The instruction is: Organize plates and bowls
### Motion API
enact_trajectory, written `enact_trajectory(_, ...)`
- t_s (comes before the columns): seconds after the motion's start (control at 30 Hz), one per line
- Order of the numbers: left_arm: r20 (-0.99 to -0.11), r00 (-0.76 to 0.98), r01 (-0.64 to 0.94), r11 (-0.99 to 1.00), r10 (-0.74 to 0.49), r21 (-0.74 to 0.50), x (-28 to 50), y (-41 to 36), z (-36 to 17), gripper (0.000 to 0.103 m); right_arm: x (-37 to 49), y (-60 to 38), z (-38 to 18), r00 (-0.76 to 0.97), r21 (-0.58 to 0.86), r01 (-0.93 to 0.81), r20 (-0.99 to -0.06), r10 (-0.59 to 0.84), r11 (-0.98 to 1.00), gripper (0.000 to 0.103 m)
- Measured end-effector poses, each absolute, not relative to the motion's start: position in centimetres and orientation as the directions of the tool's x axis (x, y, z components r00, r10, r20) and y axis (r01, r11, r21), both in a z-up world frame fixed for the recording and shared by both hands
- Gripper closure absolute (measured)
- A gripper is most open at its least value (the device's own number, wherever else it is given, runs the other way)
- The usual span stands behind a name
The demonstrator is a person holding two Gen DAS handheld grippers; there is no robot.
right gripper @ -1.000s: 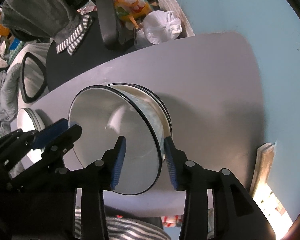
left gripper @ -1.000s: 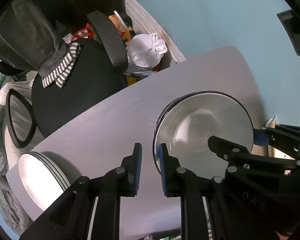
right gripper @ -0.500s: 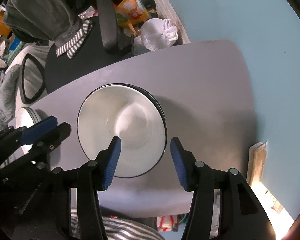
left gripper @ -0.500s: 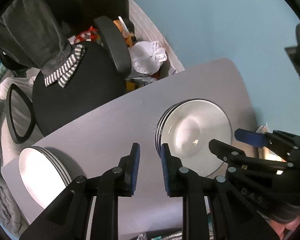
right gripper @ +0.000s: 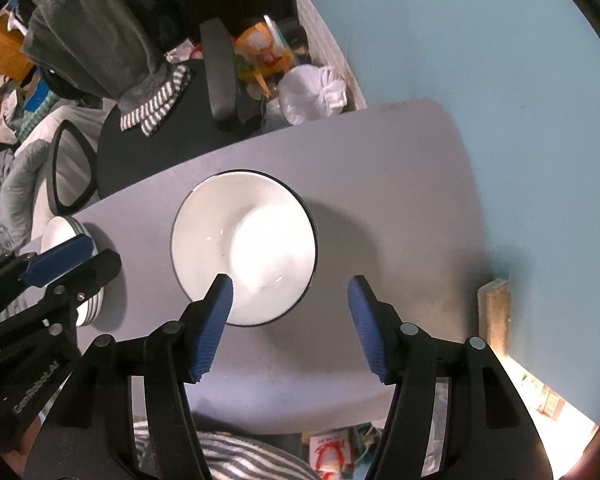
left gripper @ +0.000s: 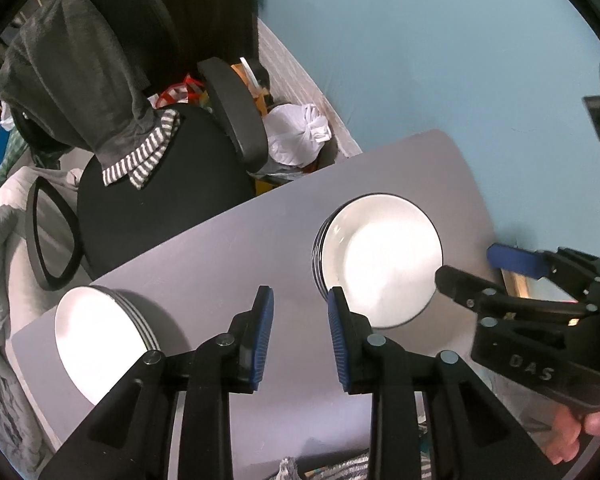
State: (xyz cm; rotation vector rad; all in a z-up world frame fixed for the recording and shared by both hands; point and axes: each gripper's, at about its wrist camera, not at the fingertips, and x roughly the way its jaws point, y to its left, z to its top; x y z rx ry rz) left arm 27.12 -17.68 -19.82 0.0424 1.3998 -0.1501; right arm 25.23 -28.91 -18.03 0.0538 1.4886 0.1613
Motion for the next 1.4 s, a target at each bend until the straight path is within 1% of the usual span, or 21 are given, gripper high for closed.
enact_trajectory(0.07,-0.982,0.167,0.125,0.990,-0.084,-0.063,26.8,-17.5,-19.5,0.074,24.8,-28.7,-17.3,0.096,0.125,-0.085,-0.986,0.133,0.988,0.038)
enact_trajectory(0.1,-0.981,0.172,0.122,0.990,-0.086,-0.066,26.6,-17.3,-19.2,0.071,24.6,-28.7,-16.9,0.106,0.119,-0.092,-0.986,0.128,0.989,0.038)
enact_trajectory(0.13,-0.980,0.178,0.120,0.990,-0.091,-0.070,26.5,-17.2,-18.9,0.059,24.4,-28.6,-16.5,0.117,0.112,-0.102,-0.985,0.124,0.988,0.038)
enact_trajectory(0.17,-0.977,0.190,0.116,0.990,-0.098,-0.076,26.3,-17.0,-18.6,0.052,24.3,-28.5,-16.3,0.126,0.105,-0.112,-0.985,0.119,0.988,0.038)
enact_trajectory(0.33,-0.974,0.199,0.096,0.991,-0.108,-0.090,26.0,-16.8,-18.0,0.052,23.4,-28.2,-14.9,0.176,0.049,-0.155,-0.981,0.077,0.987,0.038)
enact_trajectory(0.43,-0.975,0.196,0.095,0.992,-0.106,-0.089,26.0,-17.0,-18.2,0.046,23.2,-28.6,-14.8,0.186,0.041,-0.165,-0.980,0.072,0.985,0.038)
enact_trajectory(0.5,-0.976,0.191,0.099,0.991,-0.106,-0.088,25.9,-17.0,-18.2,0.045,23.0,-28.9,-14.9,0.181,0.046,-0.164,-0.981,0.076,0.985,0.038)
enact_trajectory(0.57,-0.978,0.181,0.104,0.991,-0.100,-0.083,25.9,-17.0,-18.5,0.041,22.9,-29.3,-15.1,0.178,0.051,-0.161,-0.981,0.080,0.986,0.038)
enact_trajectory(0.67,-0.980,0.178,0.105,0.992,-0.091,-0.073,25.8,-16.9,-18.8,0.041,22.7,-30.1,-15.4,0.170,0.058,-0.150,-0.982,0.084,0.987,0.038)
enact_trajectory(0.7,-0.980,0.179,0.106,0.992,-0.091,-0.073,25.8,-16.9,-18.8,0.039,22.6,-30.4,-15.5,0.172,0.066,-0.146,-0.981,0.091,0.987,0.038)
enact_trajectory(0.77,-0.979,0.178,0.105,0.991,-0.098,-0.080,25.8,-16.9,-19.3,0.029,22.5,-30.8,-15.7,0.171,0.075,-0.145,-0.980,0.100,0.987,0.037)
enact_trajectory(0.83,-0.979,0.175,0.101,0.991,-0.108,-0.091,25.8,-16.9,-19.5,0.029,22.4,-31.2,-15.8,0.173,0.082,-0.145,-0.979,0.107,0.986,0.035)
enact_trajectory(0.97,-0.979,0.129,0.085,0.985,-0.158,-0.148,26.1,-16.8,-20.9,0.028,23.0,-31.7,-16.9,0.149,0.107,-0.148,-0.980,0.130,0.983,0.035)
enact_trajectory(1.13,-0.982,0.088,0.076,0.984,-0.166,-0.160,27.0,-17.2,-22.8,0.028,24.2,-32.2,-19.1,0.110,0.148,-0.127,-0.981,0.162,0.981,0.035)
enact_trajectory(1.3,-0.980,0.018,0.023,0.980,-0.198,-0.198,28.4,-17.2,-25.3,0.028,25.8,-32.7,-21.3,0.070,0.193,-0.105,-0.977,0.201,0.976,0.035)
enact_trajectory(1.4,-0.982,0.005,0.007,0.982,-0.189,-0.189,29.1,-17.2,-26.3,0.028,26.6,-32.7,-22.2,0.054,0.213,-0.104,-0.974,0.219,0.972,0.035)
